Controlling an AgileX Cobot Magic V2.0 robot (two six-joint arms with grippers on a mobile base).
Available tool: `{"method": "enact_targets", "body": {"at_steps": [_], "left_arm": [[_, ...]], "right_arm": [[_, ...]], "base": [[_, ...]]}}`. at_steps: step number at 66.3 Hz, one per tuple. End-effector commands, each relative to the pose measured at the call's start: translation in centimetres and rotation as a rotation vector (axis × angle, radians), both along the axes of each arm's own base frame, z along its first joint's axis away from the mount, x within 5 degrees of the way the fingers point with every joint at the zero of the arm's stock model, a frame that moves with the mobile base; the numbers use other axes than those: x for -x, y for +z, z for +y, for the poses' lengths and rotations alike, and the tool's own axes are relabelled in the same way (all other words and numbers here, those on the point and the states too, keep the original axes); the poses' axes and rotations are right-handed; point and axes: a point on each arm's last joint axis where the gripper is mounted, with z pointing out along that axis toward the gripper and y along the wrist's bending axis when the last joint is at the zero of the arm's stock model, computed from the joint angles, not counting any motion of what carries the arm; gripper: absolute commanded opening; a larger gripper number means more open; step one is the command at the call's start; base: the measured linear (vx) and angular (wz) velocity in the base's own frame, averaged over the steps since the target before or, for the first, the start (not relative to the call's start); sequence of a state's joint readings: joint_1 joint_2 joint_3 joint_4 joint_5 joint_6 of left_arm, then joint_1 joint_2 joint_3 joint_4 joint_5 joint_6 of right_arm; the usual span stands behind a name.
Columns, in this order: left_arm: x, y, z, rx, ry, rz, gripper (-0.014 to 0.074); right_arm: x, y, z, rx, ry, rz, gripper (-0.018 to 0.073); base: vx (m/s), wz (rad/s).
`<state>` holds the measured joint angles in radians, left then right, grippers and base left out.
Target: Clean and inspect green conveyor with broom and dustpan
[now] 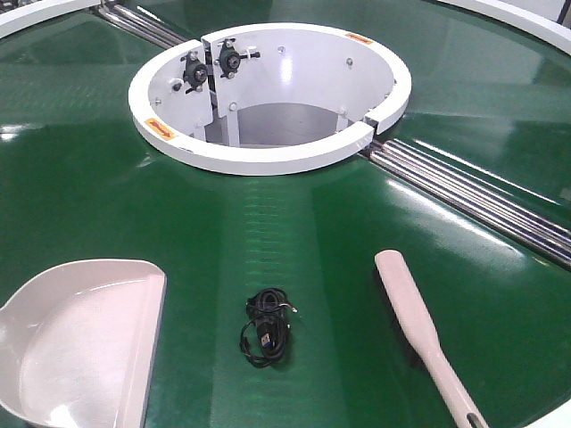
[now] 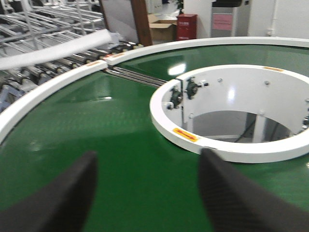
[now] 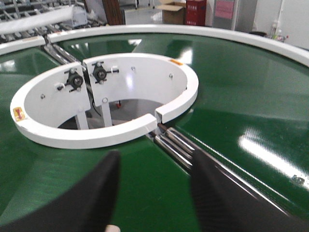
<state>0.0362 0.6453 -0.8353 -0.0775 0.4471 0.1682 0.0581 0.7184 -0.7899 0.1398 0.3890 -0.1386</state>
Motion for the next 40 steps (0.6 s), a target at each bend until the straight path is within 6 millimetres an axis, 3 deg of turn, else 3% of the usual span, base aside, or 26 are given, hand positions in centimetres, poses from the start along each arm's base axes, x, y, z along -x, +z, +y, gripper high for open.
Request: {"method": "enact_targets", "body": {"at_steps": [1, 4, 10, 23, 30, 40], "left_arm": [[0.0, 1.6, -0.1, 0.015, -0.012, -0.097, 0.0673], [0.0, 1.6, -0.1, 0.013, -0.011, -0.097, 0.0717], [0.0, 1.6, -0.1, 0.011, -0.011, -0.094, 0.0708], [0.0, 1.6, -0.1, 0.013, -0.011, -0.096, 0.065], [0.0, 1.6, -0.1, 0.013, -0.011, -0.095, 0.062], [0.0, 1.5, -0.1, 0.013, -0.013, -0.081, 0.0594]], "right_arm": [[0.0, 1.6, -0.1, -0.006, -0.008, -0.093, 0.0547], [0.1, 1.6, -0.1, -0.006, -0.008, -0.095, 0.0622], [0.1, 1.4, -0.1, 0.001, -0.003, -0.072, 0.0727], [-1.5, 0.1, 1.5, 0.028, 0.143, 0.21, 0.0701], [-3.5, -0.9, 3.4, 0.036, 0.26, 0.343, 0.0671], [-7.1, -3.1, 5.4, 0.003, 0.267, 0.5, 0.0636]], "base": [[0.0, 0.0], [0.0, 0.0], [0.0, 0.0], [0.0, 0.0], [0.0, 0.0], [0.0, 0.0]]}}
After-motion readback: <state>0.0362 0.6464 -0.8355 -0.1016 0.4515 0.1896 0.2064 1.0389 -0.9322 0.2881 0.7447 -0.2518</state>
